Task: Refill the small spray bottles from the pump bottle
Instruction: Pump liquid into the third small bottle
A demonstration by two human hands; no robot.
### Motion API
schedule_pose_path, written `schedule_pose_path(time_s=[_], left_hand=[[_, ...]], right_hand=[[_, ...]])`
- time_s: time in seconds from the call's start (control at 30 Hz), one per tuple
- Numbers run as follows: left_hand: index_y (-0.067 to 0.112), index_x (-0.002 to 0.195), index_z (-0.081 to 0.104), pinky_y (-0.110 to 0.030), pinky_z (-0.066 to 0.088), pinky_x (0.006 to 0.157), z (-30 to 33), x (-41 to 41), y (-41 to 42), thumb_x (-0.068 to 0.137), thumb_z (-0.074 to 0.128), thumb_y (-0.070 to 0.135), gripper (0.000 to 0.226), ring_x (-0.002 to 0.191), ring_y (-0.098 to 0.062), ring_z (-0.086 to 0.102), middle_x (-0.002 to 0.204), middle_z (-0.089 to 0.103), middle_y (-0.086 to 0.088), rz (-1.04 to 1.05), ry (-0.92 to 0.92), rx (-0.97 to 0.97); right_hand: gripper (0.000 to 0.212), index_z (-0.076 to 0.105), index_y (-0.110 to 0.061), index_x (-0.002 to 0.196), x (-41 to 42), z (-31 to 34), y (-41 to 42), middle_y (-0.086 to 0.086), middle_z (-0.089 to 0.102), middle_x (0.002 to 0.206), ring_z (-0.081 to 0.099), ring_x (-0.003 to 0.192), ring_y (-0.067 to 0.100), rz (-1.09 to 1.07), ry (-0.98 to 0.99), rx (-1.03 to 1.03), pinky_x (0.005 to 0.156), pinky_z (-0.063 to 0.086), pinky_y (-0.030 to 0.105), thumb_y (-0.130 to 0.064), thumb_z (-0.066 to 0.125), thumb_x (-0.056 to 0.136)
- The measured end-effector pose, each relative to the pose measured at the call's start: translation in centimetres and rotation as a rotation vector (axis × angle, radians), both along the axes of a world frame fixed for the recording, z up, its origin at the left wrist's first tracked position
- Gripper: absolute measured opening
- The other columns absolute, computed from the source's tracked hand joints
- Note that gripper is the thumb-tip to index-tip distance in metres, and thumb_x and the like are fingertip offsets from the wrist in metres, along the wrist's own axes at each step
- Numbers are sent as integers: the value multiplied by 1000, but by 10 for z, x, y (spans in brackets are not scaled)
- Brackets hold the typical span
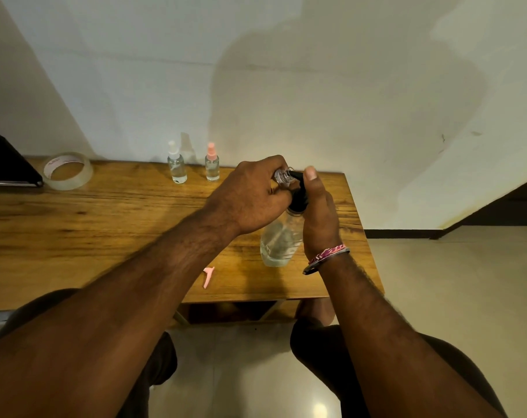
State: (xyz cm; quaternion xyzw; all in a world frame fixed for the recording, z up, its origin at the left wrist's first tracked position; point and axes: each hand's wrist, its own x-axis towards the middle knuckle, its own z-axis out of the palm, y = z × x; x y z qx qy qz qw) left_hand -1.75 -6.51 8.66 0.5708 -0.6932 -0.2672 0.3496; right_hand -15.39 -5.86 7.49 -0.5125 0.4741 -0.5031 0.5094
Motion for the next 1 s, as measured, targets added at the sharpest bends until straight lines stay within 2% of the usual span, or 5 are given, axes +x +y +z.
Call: schedule_pose_path(time_s=[0.2,0.33,0.6,0.9,1.0], left_hand=[[29,94,61,-28,46,57,1,0,-1,92,70,23,11,66,-14,63,76,66,10,-6,8,0],[30,94,61,-26,44,57,1,1,0,93,70,24,11,66,-11,62,76,66,11,-7,9,-4],[33,89,57,-28,44,58,-2,1,-1,90,69,22,16,67,-14,61,74,64,10,-9,-18,1],[30,94,60,-31,50,61,-4,1,-2,87,70,21,15,72,-16,64,79,67,7,-10,-40,5],[32,96,61,-33,53,62,-5,1,-2,86,71,21,17,72,-16,65,80,68,7,-5,-48,12]], right_hand=[[45,81,-43,82,1,6,3,-10,79,91,73,97,4,12,-27,7,82,55,20,-55,42,101],[42,81,-32,91,0,2,0,0,79,100,73,104,16,16,-35,-7,89,56,28,-56,47,97],[44,80,-31,87,1,-3,-4,1,79,93,72,95,14,-1,-20,11,80,54,25,-62,49,84],[40,78,-31,71,-1,-4,-6,-11,74,74,67,75,-1,-56,38,34,66,51,16,-45,47,91],[48,75,-27,63,-3,-3,-5,-20,70,64,61,65,-9,-55,15,50,63,49,14,-31,50,104]])
